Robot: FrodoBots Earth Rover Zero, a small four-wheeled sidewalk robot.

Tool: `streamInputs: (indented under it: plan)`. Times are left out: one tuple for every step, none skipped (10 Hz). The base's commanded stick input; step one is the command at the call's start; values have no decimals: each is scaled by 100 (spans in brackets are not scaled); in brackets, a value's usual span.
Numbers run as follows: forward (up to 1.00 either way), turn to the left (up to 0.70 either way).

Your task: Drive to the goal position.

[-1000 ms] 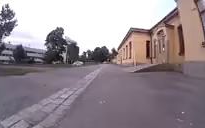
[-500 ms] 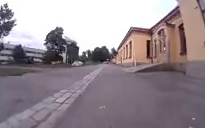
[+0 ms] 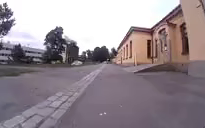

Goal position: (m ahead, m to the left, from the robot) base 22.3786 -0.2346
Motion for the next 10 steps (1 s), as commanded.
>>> streamInputs:
  plan:
    - [45, 0]
    - [45, 0]
    - [45, 0]
    - [45, 0]
    - [45, 0]
    - [45, 0]
    - [45, 0]
    - [45, 0]
    - [45, 0]
    - [45, 0]
